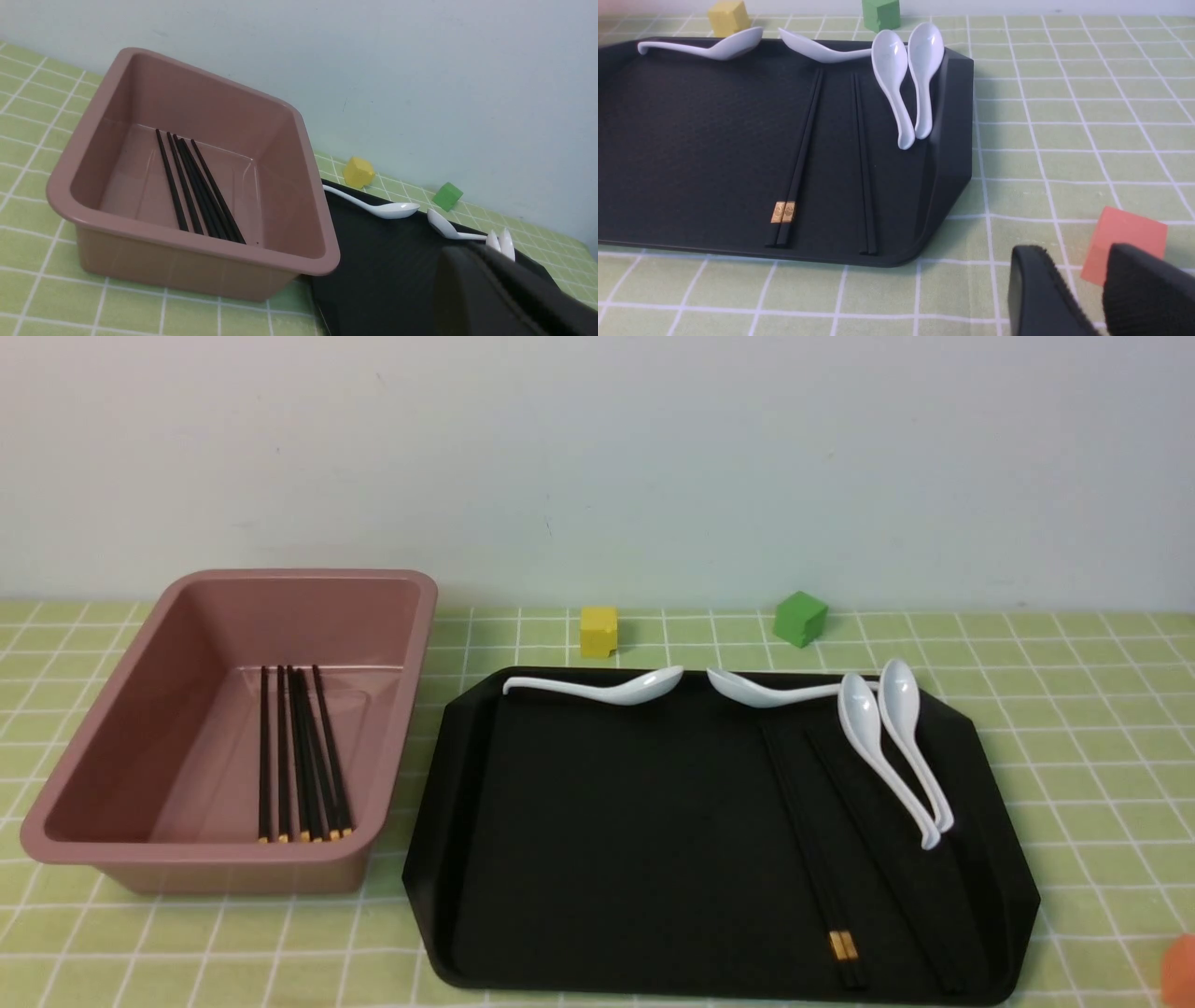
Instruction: On green tablecloth take chopsticks from black tray and put them in box.
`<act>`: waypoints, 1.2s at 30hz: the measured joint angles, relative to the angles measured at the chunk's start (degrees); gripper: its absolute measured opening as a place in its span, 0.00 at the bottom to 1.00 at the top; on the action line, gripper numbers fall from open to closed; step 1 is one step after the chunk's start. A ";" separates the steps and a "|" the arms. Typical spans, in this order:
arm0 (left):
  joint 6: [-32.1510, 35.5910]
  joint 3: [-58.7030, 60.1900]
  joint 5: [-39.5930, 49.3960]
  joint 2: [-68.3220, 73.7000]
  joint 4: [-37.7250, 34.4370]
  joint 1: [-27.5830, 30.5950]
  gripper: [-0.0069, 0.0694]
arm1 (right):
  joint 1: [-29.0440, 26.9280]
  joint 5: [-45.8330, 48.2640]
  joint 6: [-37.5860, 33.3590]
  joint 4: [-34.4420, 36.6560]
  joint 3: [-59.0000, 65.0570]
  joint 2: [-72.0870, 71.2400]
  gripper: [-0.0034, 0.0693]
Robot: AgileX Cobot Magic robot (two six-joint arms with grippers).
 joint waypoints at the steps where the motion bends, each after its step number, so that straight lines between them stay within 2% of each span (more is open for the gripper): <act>1: 0.00 0.00 0.00 0.00 0.00 0.00 0.07 | 0.00 0.00 0.00 0.00 0.00 0.00 0.38; 11: 0.00 2.05 -0.17 -0.25 0.33 0.00 0.07 | 0.00 0.00 0.00 0.00 0.00 0.00 0.38; 21: 0.00 15.96 0.28 -1.85 6.31 0.00 0.07 | 0.00 0.00 0.00 0.00 0.00 0.00 0.38; 36: 0.00 16.45 -1.39 -1.85 8.45 0.00 0.08 | 0.00 0.00 0.00 0.06 0.00 0.00 0.38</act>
